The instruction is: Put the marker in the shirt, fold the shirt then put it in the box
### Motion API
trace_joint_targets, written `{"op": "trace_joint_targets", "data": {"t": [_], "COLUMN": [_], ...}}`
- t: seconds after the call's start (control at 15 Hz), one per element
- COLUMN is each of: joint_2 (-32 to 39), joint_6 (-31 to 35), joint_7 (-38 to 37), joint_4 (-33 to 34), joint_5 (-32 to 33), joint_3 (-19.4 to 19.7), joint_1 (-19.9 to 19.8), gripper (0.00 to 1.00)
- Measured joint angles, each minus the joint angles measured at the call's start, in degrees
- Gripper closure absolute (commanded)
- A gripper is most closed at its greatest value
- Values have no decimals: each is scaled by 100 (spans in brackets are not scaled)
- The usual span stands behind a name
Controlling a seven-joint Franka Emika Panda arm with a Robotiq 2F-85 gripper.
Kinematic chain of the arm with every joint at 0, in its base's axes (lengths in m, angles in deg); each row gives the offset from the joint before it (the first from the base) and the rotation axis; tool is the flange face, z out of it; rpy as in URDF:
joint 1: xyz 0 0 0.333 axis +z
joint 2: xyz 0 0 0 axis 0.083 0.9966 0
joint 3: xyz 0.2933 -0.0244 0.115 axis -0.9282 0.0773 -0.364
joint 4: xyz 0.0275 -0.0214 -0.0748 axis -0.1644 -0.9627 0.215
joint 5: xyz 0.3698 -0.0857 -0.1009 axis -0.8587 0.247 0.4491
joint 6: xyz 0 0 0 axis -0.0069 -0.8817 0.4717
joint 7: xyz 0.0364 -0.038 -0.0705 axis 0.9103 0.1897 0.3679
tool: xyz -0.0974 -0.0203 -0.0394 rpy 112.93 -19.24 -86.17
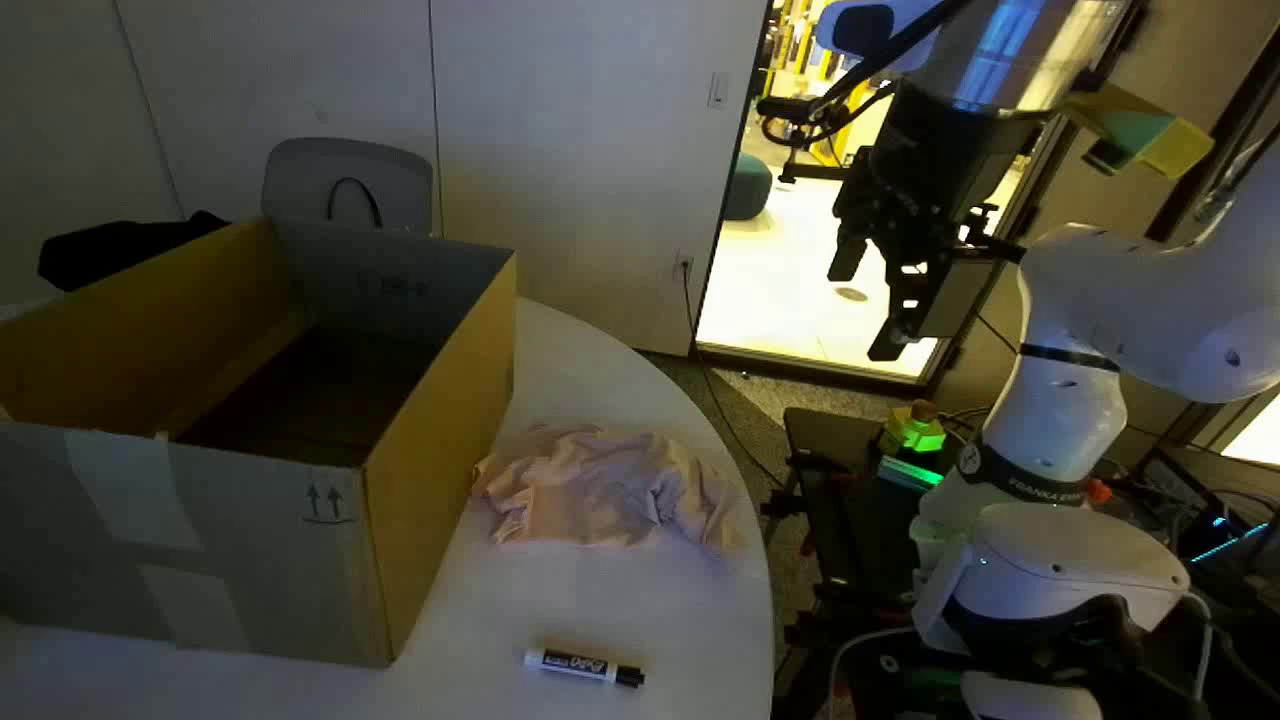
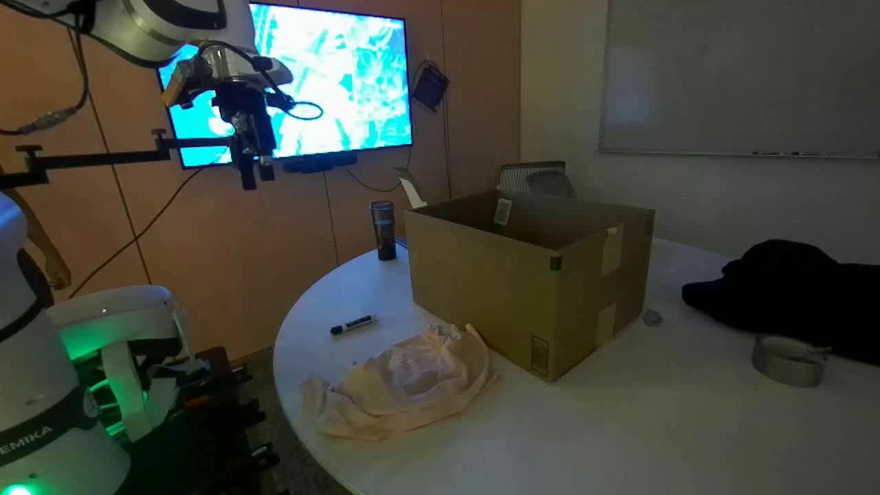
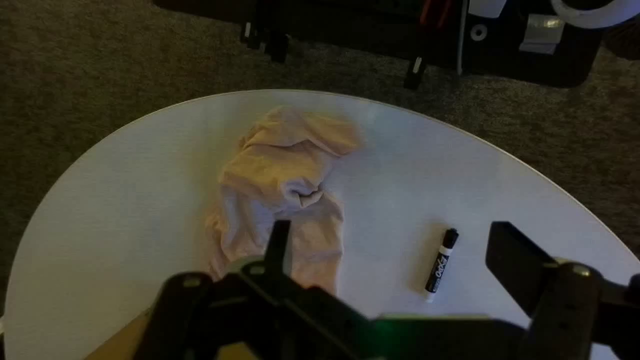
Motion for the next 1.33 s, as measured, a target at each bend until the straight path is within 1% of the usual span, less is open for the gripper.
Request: {"op": "trace_joint_targets", "data": {"t": [0.4,0.53,0.67,0.87,1.0,1.13,1.33], "joint_2": [17,114,327,928,1523,2230,3340], "joint_6": [37,312,895,2178,3106,3949,4851], "joint_7": [1,-1,-7,-50,-80,-179,-455], "joint_4": [-13,-163,-393,-791,-971,-1032,-919], "joint_5": [0,78,219,390,512,791,1393], "joint_3": [40,39,18,-42,-78,-97,-86], "joint_1": [49,67,76,110,129,133,146], "gripper": [0,0,0,0,0,0,0]}}
